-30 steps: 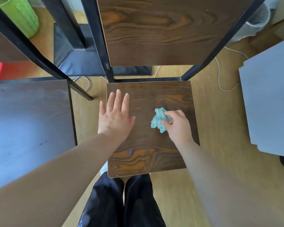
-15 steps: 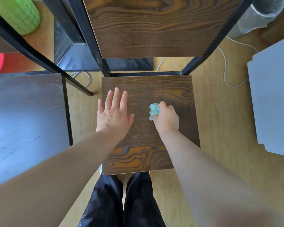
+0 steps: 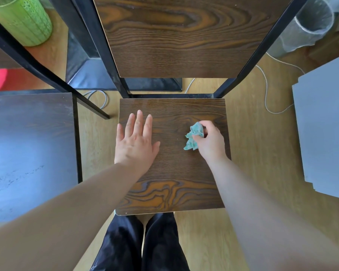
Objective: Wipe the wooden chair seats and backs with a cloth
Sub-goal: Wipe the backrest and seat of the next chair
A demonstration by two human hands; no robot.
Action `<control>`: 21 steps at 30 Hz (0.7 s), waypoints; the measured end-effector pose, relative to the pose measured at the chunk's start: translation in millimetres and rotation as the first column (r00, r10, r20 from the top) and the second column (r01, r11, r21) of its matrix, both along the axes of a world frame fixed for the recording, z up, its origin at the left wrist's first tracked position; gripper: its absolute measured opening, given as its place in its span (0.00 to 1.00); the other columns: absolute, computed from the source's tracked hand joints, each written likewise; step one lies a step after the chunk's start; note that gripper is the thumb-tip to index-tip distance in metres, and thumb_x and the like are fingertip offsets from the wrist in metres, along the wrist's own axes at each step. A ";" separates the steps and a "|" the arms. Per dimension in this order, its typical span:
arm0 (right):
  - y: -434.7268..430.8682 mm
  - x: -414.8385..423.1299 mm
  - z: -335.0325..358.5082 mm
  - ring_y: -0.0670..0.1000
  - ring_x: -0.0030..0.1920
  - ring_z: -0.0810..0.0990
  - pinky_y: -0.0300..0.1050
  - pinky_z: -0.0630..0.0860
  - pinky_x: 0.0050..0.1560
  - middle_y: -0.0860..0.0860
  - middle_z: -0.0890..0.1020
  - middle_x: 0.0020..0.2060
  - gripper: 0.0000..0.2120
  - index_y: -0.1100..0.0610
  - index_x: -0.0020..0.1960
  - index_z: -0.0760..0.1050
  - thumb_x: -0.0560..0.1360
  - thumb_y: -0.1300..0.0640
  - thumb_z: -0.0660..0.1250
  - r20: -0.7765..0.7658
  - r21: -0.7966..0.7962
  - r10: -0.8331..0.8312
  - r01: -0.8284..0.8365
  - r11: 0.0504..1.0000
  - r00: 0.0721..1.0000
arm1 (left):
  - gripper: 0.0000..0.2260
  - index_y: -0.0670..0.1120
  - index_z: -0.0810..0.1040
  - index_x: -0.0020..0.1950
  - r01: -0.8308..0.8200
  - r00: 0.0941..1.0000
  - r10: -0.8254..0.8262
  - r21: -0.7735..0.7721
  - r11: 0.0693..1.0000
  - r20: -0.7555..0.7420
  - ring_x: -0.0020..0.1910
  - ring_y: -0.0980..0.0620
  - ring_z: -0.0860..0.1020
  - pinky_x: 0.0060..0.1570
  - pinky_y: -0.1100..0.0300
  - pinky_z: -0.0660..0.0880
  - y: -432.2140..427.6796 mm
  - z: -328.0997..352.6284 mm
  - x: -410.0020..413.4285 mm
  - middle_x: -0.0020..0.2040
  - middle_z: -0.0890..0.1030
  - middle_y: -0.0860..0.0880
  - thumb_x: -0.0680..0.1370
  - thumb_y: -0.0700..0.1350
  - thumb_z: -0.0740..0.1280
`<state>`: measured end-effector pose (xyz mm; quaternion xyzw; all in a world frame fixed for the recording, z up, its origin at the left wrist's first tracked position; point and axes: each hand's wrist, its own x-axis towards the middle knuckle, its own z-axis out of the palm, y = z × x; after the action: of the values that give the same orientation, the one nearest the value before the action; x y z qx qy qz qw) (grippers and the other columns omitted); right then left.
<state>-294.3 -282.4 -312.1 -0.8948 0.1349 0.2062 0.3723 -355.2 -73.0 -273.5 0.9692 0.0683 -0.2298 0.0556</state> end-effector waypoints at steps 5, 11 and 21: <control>-7.6 -8.9 1.1 0.46 0.59 0.75 0.29 0.73 0.50 0.49 0.72 0.60 0.20 0.49 0.66 0.76 0.77 0.63 0.69 0.148 -0.131 0.221 -0.203 0.970 0.964 | 0.33 0.49 0.35 0.80 0.005 1.000 -0.005 -0.010 1.000 -0.006 0.79 0.45 0.37 0.78 0.43 0.43 -6.7 -0.5 -0.6 0.81 0.37 0.46 0.83 0.60 0.49; -20.5 -17.7 -2.3 0.49 0.60 0.76 0.31 0.71 0.55 0.50 0.72 0.62 0.21 0.55 0.68 0.75 0.76 0.55 0.71 0.113 -0.187 0.346 -0.322 0.928 0.932 | 0.33 0.49 0.35 0.80 0.009 1.000 -0.009 -0.006 1.000 -0.016 0.79 0.45 0.37 0.78 0.42 0.44 -8.6 -0.9 -1.4 0.81 0.37 0.46 0.83 0.60 0.49; -20.1 -19.7 -5.5 0.54 0.61 0.72 0.48 0.75 0.59 0.52 0.75 0.64 0.28 0.55 0.71 0.70 0.75 0.48 0.71 -0.010 -0.595 0.635 -0.515 0.618 0.773 | 0.33 0.49 0.34 0.80 0.029 1.000 -0.029 0.003 1.000 -0.009 0.80 0.44 0.38 0.78 0.42 0.44 -15.0 -3.4 5.2 0.81 0.37 0.45 0.83 0.60 0.49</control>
<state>-314.0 -302.6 -317.5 -0.9742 -0.1438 0.1734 0.0149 -350.1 -88.0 -276.9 0.9691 0.0548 -0.2349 0.0506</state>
